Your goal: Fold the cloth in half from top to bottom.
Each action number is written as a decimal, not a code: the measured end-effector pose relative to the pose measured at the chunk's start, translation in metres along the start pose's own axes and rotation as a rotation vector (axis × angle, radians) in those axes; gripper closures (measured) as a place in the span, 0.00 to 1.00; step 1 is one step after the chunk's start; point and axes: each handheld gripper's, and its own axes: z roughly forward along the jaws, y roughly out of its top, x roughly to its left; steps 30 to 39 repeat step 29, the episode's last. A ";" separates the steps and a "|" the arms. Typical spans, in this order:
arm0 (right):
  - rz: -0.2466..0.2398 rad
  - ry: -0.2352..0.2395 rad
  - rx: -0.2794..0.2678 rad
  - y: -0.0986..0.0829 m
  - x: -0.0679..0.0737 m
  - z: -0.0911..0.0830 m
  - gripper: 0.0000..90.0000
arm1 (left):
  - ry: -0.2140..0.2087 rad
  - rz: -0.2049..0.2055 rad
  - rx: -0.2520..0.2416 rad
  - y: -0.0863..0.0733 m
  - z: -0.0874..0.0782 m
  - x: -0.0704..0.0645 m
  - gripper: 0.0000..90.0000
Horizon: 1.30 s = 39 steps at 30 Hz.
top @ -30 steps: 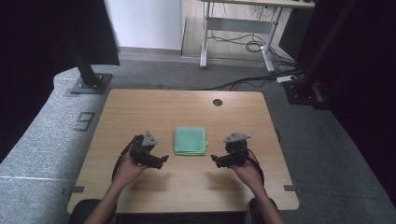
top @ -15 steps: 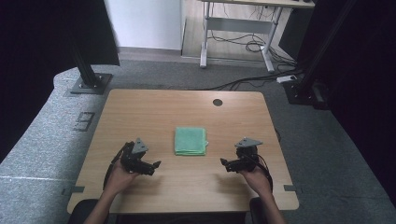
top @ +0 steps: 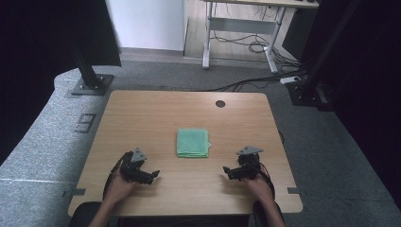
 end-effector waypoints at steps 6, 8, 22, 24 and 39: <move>-0.007 0.010 0.026 -0.007 0.003 0.008 0.00 | -0.018 -0.008 0.019 -0.002 0.006 -0.002 0.00; -0.014 0.012 0.038 -0.009 0.005 0.011 0.00 | -0.026 -0.006 0.029 -0.003 0.009 -0.003 0.00; -0.026 0.006 0.001 -0.012 0.012 0.019 0.00 | -0.018 -0.020 0.046 -0.001 0.012 -0.006 0.00; -0.026 0.006 0.001 -0.012 0.012 0.019 0.00 | -0.012 -0.025 0.047 -0.001 0.012 -0.006 0.00; -0.026 0.006 0.001 -0.012 0.011 0.019 0.00 | 0.007 -0.044 0.048 0.001 0.014 -0.007 0.00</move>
